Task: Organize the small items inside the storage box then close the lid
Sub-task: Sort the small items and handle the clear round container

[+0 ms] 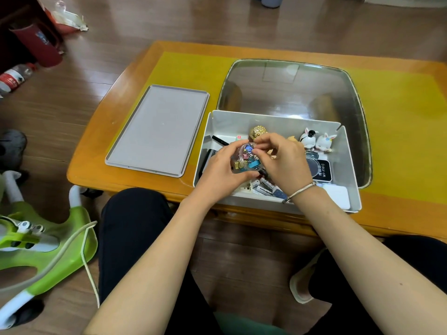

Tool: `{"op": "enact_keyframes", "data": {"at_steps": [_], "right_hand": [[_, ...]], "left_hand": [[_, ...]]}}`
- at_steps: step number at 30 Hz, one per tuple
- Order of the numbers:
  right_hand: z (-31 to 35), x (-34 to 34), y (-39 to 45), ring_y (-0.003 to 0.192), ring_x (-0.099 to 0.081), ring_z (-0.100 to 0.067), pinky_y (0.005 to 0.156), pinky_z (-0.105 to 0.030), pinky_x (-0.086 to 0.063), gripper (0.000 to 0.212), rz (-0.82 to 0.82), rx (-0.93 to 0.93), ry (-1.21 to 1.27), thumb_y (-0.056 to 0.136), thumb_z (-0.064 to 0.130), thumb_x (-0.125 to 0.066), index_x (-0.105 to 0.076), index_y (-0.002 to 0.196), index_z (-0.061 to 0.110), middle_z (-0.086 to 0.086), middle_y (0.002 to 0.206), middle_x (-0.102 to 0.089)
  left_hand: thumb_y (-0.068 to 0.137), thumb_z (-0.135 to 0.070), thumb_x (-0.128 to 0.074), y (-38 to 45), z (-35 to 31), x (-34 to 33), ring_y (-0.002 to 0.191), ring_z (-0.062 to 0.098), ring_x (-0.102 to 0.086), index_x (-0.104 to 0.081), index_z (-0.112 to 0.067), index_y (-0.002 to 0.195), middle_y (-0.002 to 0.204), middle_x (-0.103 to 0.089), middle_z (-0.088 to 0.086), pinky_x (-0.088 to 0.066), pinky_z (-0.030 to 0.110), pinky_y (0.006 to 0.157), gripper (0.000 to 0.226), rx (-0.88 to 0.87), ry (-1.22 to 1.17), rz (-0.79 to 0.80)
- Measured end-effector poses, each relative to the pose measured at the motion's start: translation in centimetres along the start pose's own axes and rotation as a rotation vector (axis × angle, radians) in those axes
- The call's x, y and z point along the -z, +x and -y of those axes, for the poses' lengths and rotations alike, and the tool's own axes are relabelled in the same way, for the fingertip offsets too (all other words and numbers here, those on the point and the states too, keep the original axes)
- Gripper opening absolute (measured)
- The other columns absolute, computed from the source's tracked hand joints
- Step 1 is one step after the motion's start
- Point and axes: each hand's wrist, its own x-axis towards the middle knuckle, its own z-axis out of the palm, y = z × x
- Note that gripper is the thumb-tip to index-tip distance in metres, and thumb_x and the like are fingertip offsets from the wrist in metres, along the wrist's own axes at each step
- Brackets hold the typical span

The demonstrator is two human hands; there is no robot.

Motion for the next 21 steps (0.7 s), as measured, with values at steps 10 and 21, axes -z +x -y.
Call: {"op": "enact_keyframes", "data": {"at_steps": [10, 21], "right_hand": [[-0.45, -0.12, 0.71, 0.089, -0.044, -0.023, 0.076, -0.033, -0.028, 0.020, 0.203, 0.025, -0.318, 0.088, 0.032, -0.060, -0.074, 0.096, 0.020, -0.002, 0.092, -0.053], [-0.52, -0.03, 0.73, 0.088, -0.049, -0.022, 0.079, -0.032, -0.033, 0.016, 0.189, -0.042, -0.242, 0.084, 0.023, -0.067, -0.074, 0.099, 0.022, 0.001, 0.085, -0.054]], "left_hand": [[0.074, -0.030, -0.080, 0.02, 0.16, 0.09, 0.113, 0.012, -0.053, -0.044, -0.031, 0.135, 0.123, -0.051, -0.007, -0.051, 0.027, 0.092, 0.071, -0.026, 0.040, -0.006], [0.074, -0.029, -0.080, 0.24, 0.18, 0.22, 0.095, -0.010, -0.058, -0.046, -0.029, 0.134, 0.110, -0.057, -0.017, -0.049, 0.009, 0.077, 0.068, -0.033, -0.008, 0.086]]}}
